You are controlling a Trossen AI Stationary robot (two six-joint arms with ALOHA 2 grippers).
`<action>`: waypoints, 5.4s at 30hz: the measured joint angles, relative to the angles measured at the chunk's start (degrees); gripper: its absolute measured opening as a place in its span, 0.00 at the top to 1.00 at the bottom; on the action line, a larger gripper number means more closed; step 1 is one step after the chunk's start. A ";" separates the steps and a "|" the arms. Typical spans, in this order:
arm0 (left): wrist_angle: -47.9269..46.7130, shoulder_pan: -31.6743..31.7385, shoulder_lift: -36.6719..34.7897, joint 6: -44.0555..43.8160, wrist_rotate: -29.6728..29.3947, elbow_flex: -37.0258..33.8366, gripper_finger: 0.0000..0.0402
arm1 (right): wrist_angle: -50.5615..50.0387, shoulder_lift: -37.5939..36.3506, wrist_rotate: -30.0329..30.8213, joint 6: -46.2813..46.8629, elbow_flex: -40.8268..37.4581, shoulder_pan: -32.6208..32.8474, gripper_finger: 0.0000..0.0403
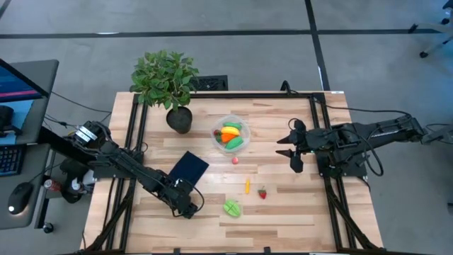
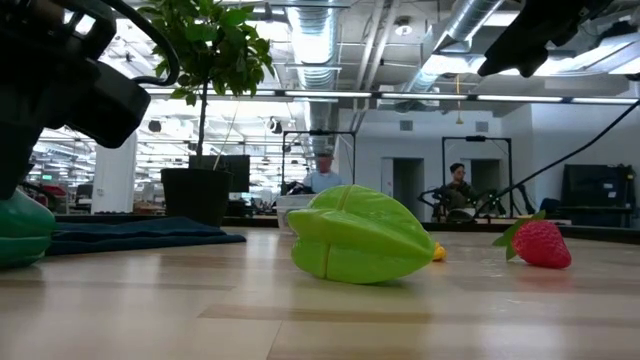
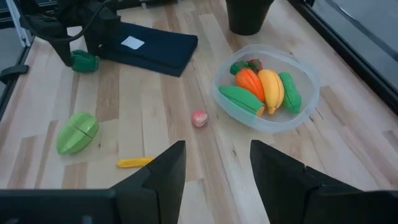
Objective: Pick and placing Produce into tupperware
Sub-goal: Put the green bell pepper into the transparent bin
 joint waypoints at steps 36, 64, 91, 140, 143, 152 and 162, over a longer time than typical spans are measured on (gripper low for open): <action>-3.48 -0.02 0.00 0.83 -1.01 -0.02 0.27 | 0.00 0.02 2.26 -1.55 0.00 0.00 0.57; -0.58 -0.02 0.00 0.58 -1.15 -0.04 0.41 | 0.00 0.02 2.84 -1.53 0.00 0.00 0.57; 20.46 9.41 0.00 7.59 -10.79 -0.04 0.41 | -0.04 0.02 2.14 -1.86 0.00 0.00 0.57; 35.78 38.82 0.00 58.71 -24.37 4.15 0.41 | -0.07 0.00 1.50 -1.55 0.00 0.02 0.57; 34.73 38.82 0.00 58.71 -25.89 4.15 0.41 | -0.06 0.00 1.50 -1.79 0.00 0.02 0.57; 35.65 38.86 3.47 56.04 -28.81 4.28 0.41 | 0.00 0.00 2.81 -1.95 -0.02 0.02 0.57; 34.91 37.42 15.73 56.19 -27.66 14.96 0.41 | -0.29 0.02 2.67 -0.01 -0.02 0.47 0.57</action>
